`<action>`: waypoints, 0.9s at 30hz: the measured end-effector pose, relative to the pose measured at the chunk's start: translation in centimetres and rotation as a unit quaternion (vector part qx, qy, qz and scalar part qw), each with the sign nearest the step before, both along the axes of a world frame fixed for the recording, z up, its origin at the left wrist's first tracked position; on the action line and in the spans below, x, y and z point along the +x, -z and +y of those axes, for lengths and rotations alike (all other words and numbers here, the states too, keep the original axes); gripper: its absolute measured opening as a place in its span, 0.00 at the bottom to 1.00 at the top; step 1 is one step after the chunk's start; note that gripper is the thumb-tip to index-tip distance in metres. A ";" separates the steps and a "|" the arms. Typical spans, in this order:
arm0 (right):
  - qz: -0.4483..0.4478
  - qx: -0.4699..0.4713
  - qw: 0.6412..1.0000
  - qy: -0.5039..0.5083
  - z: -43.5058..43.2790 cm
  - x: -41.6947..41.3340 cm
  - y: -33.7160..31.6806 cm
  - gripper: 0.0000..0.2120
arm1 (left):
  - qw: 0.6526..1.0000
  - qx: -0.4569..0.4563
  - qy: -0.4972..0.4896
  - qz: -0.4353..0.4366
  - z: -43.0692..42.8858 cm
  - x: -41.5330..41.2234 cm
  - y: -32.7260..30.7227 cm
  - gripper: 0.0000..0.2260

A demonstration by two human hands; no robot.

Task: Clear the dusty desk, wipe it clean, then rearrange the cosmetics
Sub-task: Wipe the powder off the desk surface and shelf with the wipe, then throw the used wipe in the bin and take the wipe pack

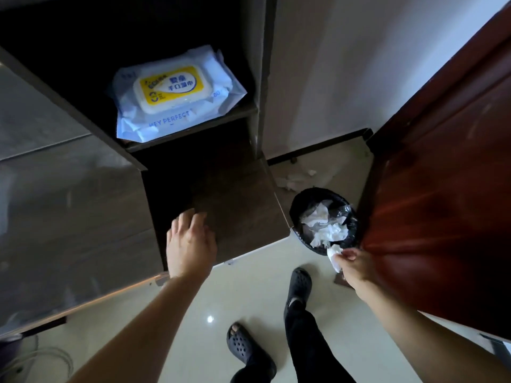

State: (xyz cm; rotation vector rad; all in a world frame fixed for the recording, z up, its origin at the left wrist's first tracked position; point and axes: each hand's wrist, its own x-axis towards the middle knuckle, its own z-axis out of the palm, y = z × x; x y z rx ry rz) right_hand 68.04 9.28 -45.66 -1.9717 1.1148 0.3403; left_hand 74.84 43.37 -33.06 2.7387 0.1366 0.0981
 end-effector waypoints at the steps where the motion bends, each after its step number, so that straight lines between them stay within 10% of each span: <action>1: 0.005 0.006 1.000 0.015 -1.1 0.4 0.2 0.13 | 1.000 -0.016 0.013 0.020 -2.0 0.2 -0.2 0.13; 11: 0.129 -0.026 0.988 -0.087 -10.5 6.8 3.5 0.06 | 0.970 -0.112 0.020 0.216 -17.1 2.3 3.6 0.09; 22: 0.177 0.061 0.979 -0.080 -14.4 9.5 10.2 0.09 | 0.960 -0.093 0.008 0.265 -18.0 3.7 4.4 0.09; 27: 0.129 0.068 0.979 -0.145 -9.6 12.3 2.8 0.12 | 0.965 -0.088 -0.007 0.249 -15.4 4.3 1.1 0.09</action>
